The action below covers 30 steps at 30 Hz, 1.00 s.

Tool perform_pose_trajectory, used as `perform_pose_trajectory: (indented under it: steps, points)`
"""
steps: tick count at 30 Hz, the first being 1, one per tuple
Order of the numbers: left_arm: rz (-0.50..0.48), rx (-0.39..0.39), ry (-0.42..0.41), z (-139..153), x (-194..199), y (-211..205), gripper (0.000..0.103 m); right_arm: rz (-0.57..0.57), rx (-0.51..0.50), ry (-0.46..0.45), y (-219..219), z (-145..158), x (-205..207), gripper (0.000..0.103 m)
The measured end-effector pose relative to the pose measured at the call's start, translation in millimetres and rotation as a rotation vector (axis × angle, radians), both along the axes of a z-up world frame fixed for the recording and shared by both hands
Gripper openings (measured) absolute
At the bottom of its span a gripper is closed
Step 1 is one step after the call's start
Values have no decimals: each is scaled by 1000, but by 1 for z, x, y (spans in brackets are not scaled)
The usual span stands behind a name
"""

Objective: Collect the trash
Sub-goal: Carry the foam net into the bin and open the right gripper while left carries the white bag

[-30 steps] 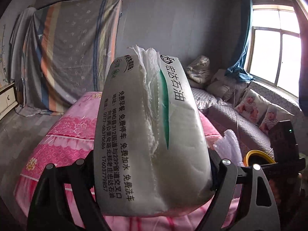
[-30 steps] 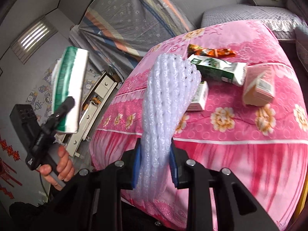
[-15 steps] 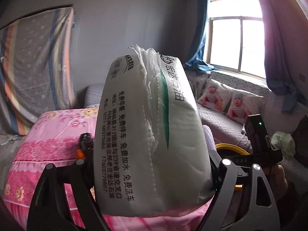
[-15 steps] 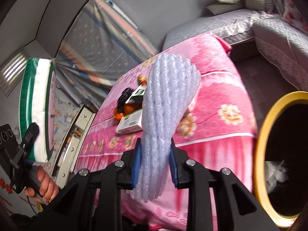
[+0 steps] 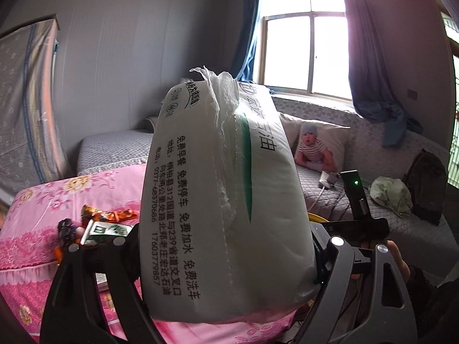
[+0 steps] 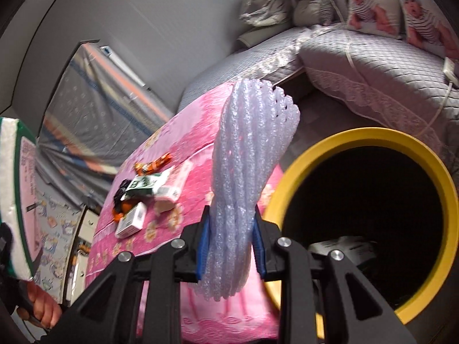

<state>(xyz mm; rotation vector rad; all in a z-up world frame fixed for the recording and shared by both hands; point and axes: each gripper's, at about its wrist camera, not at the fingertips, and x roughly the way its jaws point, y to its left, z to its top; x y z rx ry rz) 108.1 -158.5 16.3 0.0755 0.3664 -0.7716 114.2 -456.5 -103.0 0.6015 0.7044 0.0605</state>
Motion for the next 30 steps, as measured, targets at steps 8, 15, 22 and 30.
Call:
perform_pose_trajectory:
  steps: [8, 15, 22, 30]
  points:
    - [-82, 29, 9, -5, 2, -30, 80, -145, -69, 40, -36, -19, -8, 24]
    - [-131, 59, 15, -11, -1, -60, 80, -211, -66, 107, -61, -49, -3, 25]
    - [-154, 79, 29, -18, 3, -80, 80, -223, -61, 121, -66, -61, -2, 26]
    - [-194, 107, 65, -32, 15, -107, 80, -288, -51, 100, -85, -60, -14, 57]
